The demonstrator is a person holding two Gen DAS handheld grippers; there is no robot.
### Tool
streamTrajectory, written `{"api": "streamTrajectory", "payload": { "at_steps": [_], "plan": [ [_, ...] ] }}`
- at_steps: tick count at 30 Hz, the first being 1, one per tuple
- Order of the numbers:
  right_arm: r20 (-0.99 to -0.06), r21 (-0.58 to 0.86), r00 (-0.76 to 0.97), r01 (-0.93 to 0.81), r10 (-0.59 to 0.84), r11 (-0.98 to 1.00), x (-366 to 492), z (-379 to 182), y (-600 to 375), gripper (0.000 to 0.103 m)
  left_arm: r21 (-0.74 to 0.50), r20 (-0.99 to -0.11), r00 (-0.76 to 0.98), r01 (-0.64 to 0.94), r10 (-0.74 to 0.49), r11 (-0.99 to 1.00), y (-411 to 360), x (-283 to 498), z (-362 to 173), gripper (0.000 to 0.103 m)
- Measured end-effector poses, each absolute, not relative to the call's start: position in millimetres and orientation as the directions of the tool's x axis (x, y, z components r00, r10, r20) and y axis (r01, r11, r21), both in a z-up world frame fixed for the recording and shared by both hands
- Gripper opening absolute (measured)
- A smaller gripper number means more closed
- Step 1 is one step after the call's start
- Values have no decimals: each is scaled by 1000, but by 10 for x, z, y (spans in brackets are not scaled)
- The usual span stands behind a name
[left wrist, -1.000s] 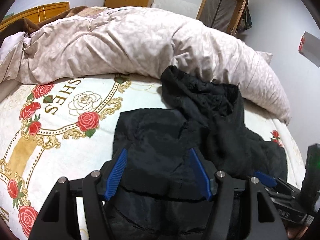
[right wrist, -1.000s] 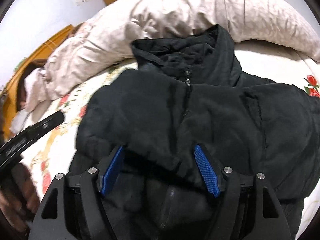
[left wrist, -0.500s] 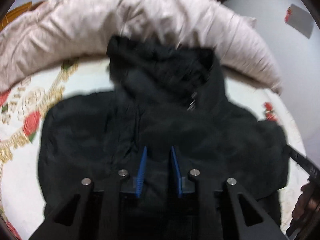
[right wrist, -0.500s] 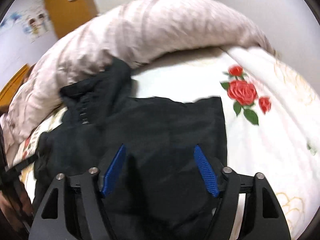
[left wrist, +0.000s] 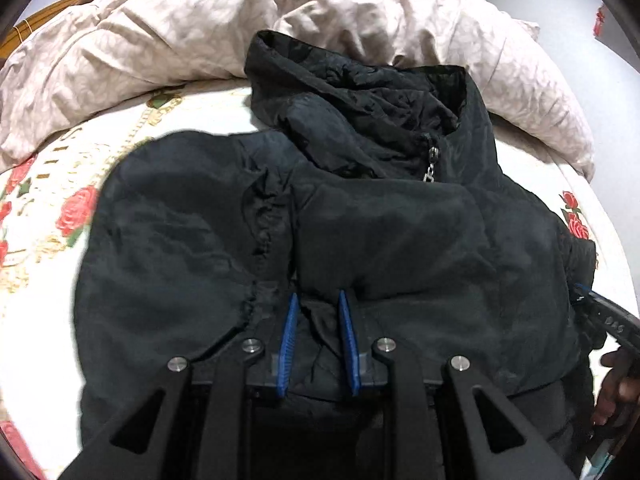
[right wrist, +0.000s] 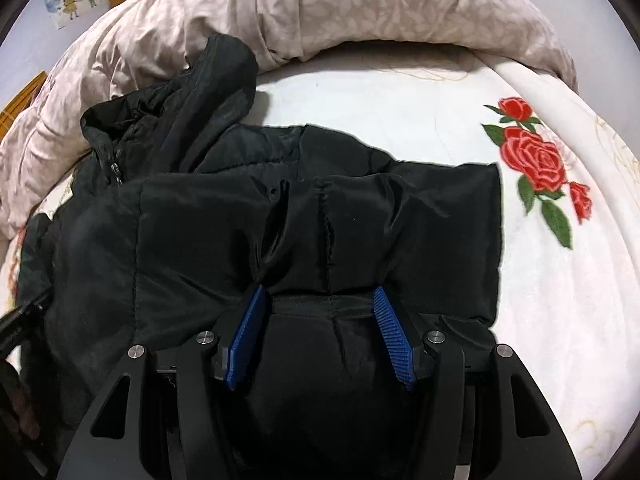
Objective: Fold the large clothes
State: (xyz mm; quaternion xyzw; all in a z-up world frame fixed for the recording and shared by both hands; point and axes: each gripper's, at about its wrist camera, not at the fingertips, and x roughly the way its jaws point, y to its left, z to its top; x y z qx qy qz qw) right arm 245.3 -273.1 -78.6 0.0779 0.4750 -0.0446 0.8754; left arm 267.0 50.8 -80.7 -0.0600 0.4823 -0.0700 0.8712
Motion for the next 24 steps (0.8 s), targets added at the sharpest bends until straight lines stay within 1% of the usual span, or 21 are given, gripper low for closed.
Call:
{"api": "streamTrajectory", "payload": {
  "at_steps": [3, 5, 7, 10, 11, 13, 19, 24],
  "plan": [
    [-800, 81, 598, 170, -38, 982, 2318, -417, -2780, 56, -201, -802, 562, 67, -203, 977, 545, 2631, -511, 23],
    [-782, 49, 619, 174, -70, 983, 2282, -258, -2758, 56, -183, -778, 595, 89, -200, 979, 484, 2643, -348, 23],
    [-779, 26, 622, 162, -82, 986, 2325, -206, -2705, 56, -163, -772, 606, 103, -192, 981, 402, 2735, -308, 23],
    [-795, 16, 603, 131, -67, 991, 2447, -304, -2605, 56, -143, -797, 579, 97, -173, 985, 331, 2924, -463, 23],
    [-815, 2, 576, 114, -65, 993, 2547, -449, -2543, 56, -135, -808, 566, 93, -164, 986, 316, 2975, -553, 23],
    [-824, -2, 563, 113, -66, 994, 2586, -522, -2535, 56, -125, -817, 555, 95, -157, 988, 301, 3019, -714, 23],
    [-833, -36, 547, 95, -83, 995, 2647, -806, -2466, 56, -100, -806, 573, 113, -147, 989, 265, 2964, -957, 24],
    [-833, -31, 548, 96, -79, 995, 2667, -868, -2477, 56, -124, -800, 579, 98, -158, 987, 281, 2944, -1023, 24]
  ]
}}
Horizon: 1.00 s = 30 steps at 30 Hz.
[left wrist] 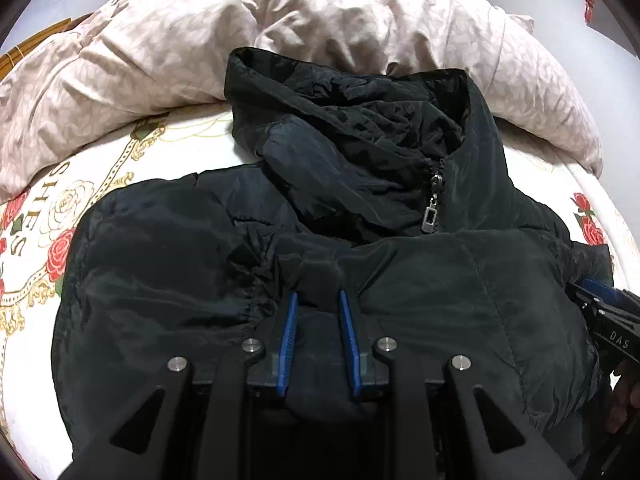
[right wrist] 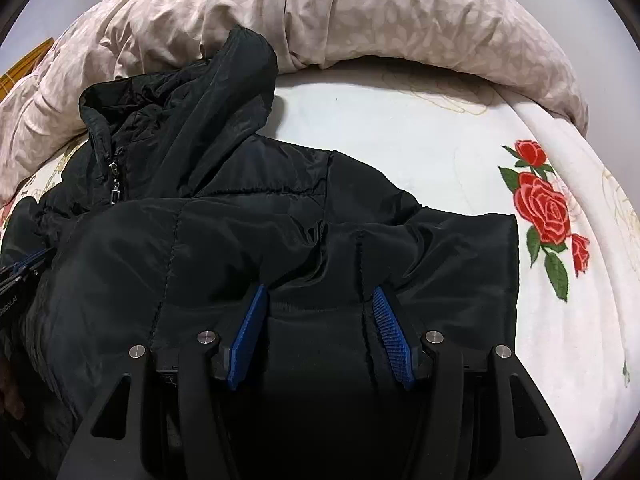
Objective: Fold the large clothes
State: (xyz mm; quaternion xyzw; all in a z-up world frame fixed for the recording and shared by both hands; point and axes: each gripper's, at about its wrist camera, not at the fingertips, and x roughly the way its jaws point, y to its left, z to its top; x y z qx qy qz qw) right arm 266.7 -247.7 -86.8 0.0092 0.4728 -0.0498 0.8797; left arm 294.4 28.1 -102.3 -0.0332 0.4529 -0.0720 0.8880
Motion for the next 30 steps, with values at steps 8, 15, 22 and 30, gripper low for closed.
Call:
{"api": "streamTrajectory", "payload": {
  "at_steps": [8, 15, 22, 30],
  "plan": [
    [-817, 9, 573, 121, -62, 993, 2424, -449, -2523, 56, -150, -791, 586, 96, -178, 984, 382, 2732, -595, 24],
    [-829, 45, 559, 94, -15, 995, 2024, -467, -2409, 56, -145, -821, 543, 98, -175, 985, 491, 2457, -800, 24],
    [-861, 8, 508, 71, -29, 997, 2136, -844, -2327, 56, -119, -823, 547, 98, -153, 988, 436, 2489, -1037, 26],
    [-875, 50, 484, 90, 0, 995, 2152, -784, -2396, 56, -125, -886, 442, 59, -138, 990, 476, 2607, -932, 32]
  ]
}}
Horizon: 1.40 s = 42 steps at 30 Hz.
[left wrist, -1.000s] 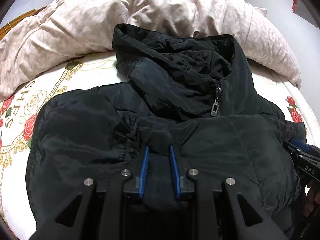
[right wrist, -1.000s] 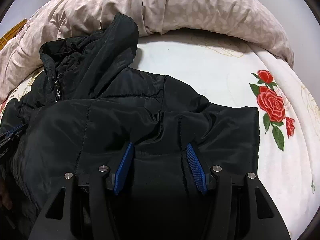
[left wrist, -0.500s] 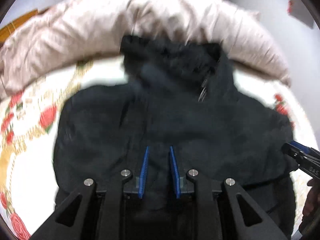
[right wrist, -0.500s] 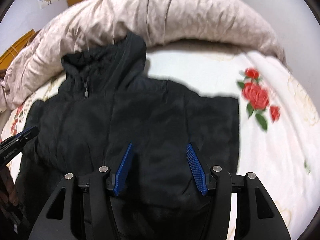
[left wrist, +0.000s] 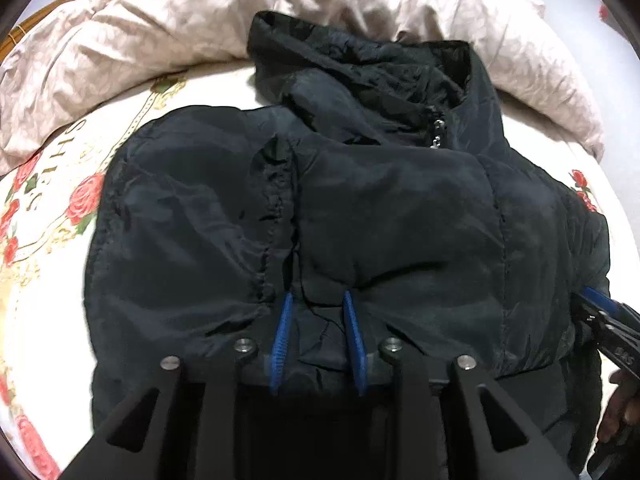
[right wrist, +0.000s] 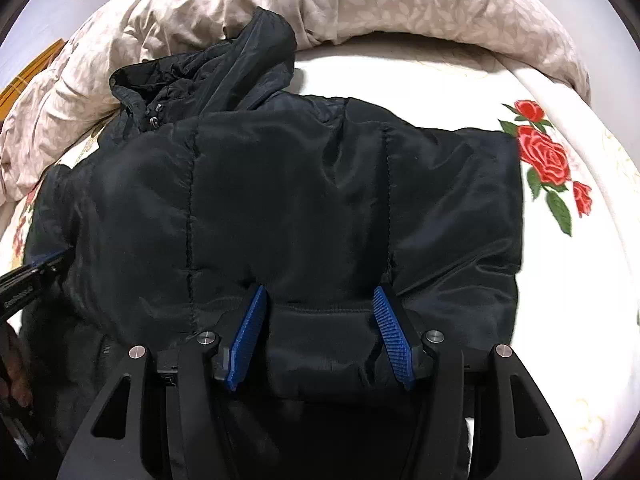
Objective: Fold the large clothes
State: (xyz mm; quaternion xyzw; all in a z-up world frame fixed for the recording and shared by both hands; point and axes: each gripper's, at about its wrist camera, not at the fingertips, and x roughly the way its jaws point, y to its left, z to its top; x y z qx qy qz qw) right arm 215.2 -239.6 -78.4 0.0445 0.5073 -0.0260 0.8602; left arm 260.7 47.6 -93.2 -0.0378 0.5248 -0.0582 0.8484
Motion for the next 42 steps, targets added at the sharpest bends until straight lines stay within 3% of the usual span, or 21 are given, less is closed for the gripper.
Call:
{"api": "streamTrajectory", "payload": {
  "at_steps": [6, 14, 21, 28, 38, 39, 40, 41, 42],
  "plan": [
    [-831, 124, 555, 111, 42, 986, 1751, -144, -2401, 56, -183, -854, 487, 52, -185, 982, 566, 2210, -373, 32],
    [-795, 185, 598, 71, 107, 980, 1866, 344, -2229, 56, -208, -807, 546, 95, -226, 974, 667, 2321, 14, 42],
    [-798, 183, 589, 29, 131, 983, 2664, 277, -1986, 57, -195, -809, 552, 69, -200, 978, 790, 3090, -88, 44],
    [-799, 194, 586, 38, 135, 980, 3597, 117, -2006, 57, -238, -799, 566, 11, -202, 971, 901, 4049, -211, 53],
    [-809, 189, 578, 85, 106, 978, 4629, -253, -2093, 57, -265, -825, 539, -103, -170, 959, 1021, 5087, -609, 53],
    [-810, 193, 576, 91, 106, 977, 4680, -283, -2102, 57, -263, -826, 536, -96, -173, 960, 992, 5138, -651, 51],
    [-819, 199, 564, 108, 105, 974, 4759, -345, -2119, 56, -267, -827, 532, -87, -182, 960, 964, 5177, -688, 34],
    [-828, 204, 552, 122, 105, 971, 4806, -392, -2132, 42, -268, -832, 523, -81, -188, 960, 935, 5204, -725, 18],
    [-835, 215, 538, 133, 111, 968, 4847, -444, -2151, 33, -272, -835, 514, -79, -194, 959, 919, 5209, -756, 13]
  ]
}}
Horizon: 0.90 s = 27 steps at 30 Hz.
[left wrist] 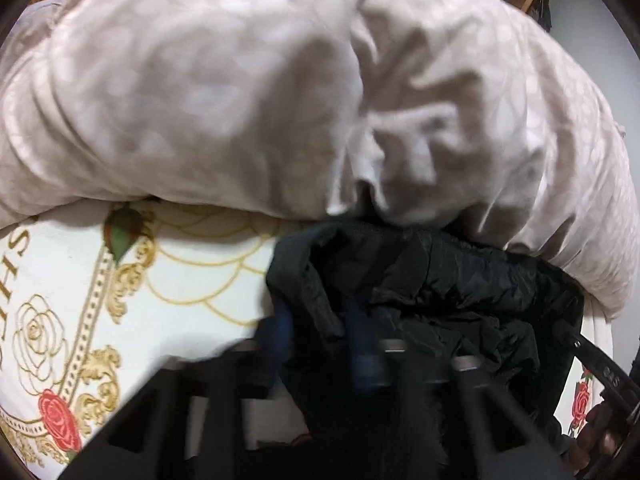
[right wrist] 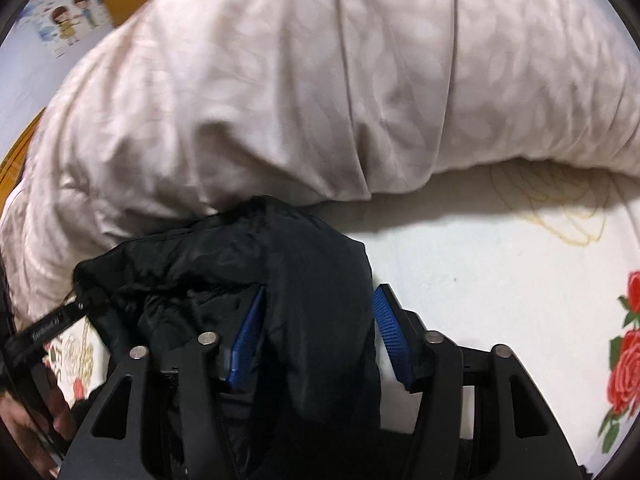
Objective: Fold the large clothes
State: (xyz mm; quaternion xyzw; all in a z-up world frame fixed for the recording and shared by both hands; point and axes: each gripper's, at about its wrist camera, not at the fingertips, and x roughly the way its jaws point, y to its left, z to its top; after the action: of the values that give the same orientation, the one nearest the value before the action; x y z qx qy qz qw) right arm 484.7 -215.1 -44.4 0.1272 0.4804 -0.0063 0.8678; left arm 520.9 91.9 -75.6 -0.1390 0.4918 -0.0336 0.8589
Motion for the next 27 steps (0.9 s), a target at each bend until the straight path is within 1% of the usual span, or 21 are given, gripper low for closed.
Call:
{"api": "streamTrajectory", "payload": {
  "at_steps": [1, 2, 4, 6, 12, 16, 18, 24, 27],
  "plan": [
    [-840, 221, 530, 138, 117, 965, 4873, -472, -2171, 21, -276, -832, 518, -77, -198, 958, 909, 5185, -767, 9],
    [-840, 231, 528, 146, 122, 962, 4851, -484, -2196, 14, -275, -825, 530, -75, -195, 959, 907, 5145, -751, 6],
    [-830, 248, 542, 146, 132, 958, 4757, -432, -2236, 7, -268, -812, 554, -70, -186, 961, 911, 5036, -682, 4],
    [-815, 253, 564, 138, 134, 957, 4611, -323, -2268, 5, -284, -795, 576, -73, -192, 956, 938, 4873, -557, 4],
    [-760, 298, 629, 118, 161, 947, 3984, 113, -2331, 3, -334, -736, 637, -45, -231, 941, 952, 4210, -97, 3],
    [-751, 279, 643, 99, 153, 955, 3648, 326, -2269, 3, -307, -716, 660, -6, -227, 952, 933, 3886, 184, 3],
    [-741, 302, 651, 102, 166, 948, 3456, 402, -2268, 3, -312, -702, 674, 2, -231, 950, 971, 3720, 293, 3],
    [-719, 340, 669, 99, 190, 935, 2771, 471, -2325, 3, -324, -660, 706, 40, -257, 945, 985, 3001, 420, 3],
    [-724, 370, 659, 118, 206, 922, 2453, 406, -2398, 3, -329, -668, 696, 41, -264, 943, 986, 2682, 377, 3]
  ]
}}
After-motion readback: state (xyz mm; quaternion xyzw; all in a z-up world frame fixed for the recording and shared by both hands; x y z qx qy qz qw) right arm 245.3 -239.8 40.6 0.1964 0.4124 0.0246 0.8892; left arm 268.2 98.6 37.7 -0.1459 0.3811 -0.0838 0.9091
